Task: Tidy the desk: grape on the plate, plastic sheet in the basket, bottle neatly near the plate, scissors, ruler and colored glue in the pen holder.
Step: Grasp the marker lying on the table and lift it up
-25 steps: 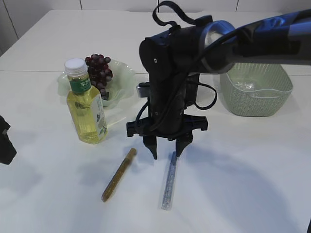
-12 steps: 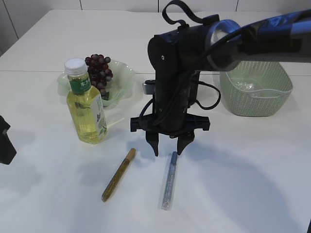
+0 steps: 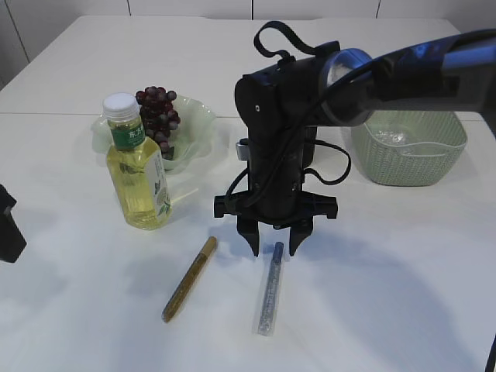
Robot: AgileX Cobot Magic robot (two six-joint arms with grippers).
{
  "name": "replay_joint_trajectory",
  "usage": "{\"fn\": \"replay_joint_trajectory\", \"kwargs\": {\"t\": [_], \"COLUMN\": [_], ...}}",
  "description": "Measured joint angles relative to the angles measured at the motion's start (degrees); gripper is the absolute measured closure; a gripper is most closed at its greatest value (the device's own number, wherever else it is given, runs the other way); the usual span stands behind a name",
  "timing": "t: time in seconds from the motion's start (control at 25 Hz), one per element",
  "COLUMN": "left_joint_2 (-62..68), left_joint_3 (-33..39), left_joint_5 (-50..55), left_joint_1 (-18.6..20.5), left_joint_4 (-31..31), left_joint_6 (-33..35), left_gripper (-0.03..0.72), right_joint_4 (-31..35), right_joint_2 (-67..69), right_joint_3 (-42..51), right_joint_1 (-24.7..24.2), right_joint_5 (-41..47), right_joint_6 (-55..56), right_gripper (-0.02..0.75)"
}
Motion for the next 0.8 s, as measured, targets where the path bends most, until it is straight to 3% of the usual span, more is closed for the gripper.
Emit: {"fn": "replay_joint_trajectory", "kwargs": {"t": [0.8], "left_joint_2": [0.0], "left_joint_3": [0.0], "left_joint_5": [0.0], "left_joint_1": [0.0], "left_joint_4": [0.0], "left_joint_6": [0.0], "left_gripper": [0.273], "right_joint_4": [-0.3], "right_joint_2": [2.2], "right_joint_3": [0.0], "right_joint_1": [0.0], "right_joint_5": [-0.3], "right_joint_6": [1.9], "right_gripper": [0.339]}}
